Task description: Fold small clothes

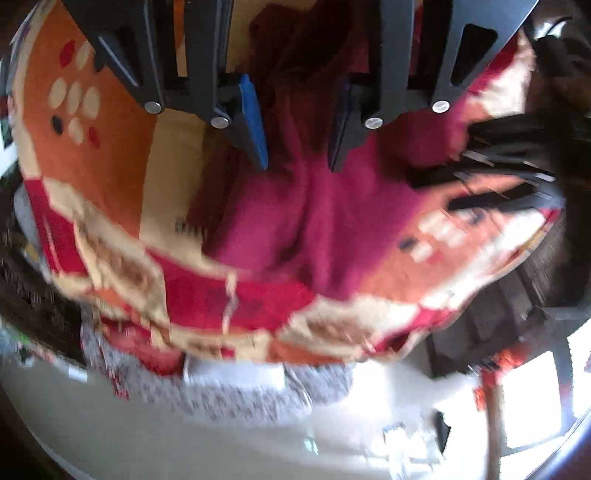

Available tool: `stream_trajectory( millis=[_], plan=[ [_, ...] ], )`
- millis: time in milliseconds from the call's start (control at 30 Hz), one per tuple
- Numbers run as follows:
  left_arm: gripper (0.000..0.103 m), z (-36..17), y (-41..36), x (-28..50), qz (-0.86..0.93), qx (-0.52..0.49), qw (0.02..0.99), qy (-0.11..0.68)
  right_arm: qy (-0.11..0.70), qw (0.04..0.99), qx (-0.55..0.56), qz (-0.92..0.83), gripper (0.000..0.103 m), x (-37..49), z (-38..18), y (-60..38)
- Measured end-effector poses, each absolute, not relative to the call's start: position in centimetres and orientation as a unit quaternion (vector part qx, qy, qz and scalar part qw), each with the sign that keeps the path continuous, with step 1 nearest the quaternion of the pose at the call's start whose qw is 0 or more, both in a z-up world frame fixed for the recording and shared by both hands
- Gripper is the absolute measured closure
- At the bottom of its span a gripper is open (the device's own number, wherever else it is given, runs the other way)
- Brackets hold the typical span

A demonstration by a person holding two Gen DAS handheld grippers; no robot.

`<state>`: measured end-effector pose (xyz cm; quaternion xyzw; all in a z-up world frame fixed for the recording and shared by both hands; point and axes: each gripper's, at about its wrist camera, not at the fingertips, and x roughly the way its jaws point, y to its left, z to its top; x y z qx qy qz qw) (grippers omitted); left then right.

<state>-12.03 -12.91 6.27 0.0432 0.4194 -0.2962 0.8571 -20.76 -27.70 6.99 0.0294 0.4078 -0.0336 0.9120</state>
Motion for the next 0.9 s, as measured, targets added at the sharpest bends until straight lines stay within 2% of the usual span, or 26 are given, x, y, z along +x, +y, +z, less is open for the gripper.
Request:
stream_trajectory(
  millis=[67, 233, 267, 333, 467, 633, 900],
  plan=[
    [0.04, 6.3, -12.7, -12.5, -0.29, 0.045, 0.863, 0.412, 0.405, 0.913, 0.025, -0.037, 0.068, -21.0, 6.3, -27.6],
    [0.039, 6.8, -12.3, -13.4, -0.269, 0.04, 0.88, 0.389, 0.377, 0.924, 0.05, -0.036, 0.066, -23.4, 9.0, -27.1],
    [0.038, 7.1, -12.1, -13.8, -0.265, 0.04, 0.884, 0.383, 0.368, 0.927, 0.055, -0.041, 0.063, -24.1, 9.7, -27.0],
    [0.035, 7.5, -11.8, -14.4, -0.259, 0.038, 0.891, 0.371, 0.352, 0.932, 0.065, -0.049, 0.043, -25.4, 10.7, -26.8],
    [0.026, 8.5, -11.5, -16.0, -0.247, 0.044, 0.902, 0.351, 0.337, 0.936, 0.072, -0.068, 0.036, -27.4, 12.1, -26.2],
    [0.024, 10.2, -11.1, -18.0, -0.246, 0.043, 0.913, 0.322, 0.318, 0.94, 0.077, -0.093, 0.018, -29.4, 13.3, -25.8],
    [0.02, 11.4, -11.0, -19.9, -0.24, 0.057, 0.922, 0.299, 0.303, 0.943, 0.073, -0.113, 0.013, -29.9, 13.7, -25.6]
  ],
)
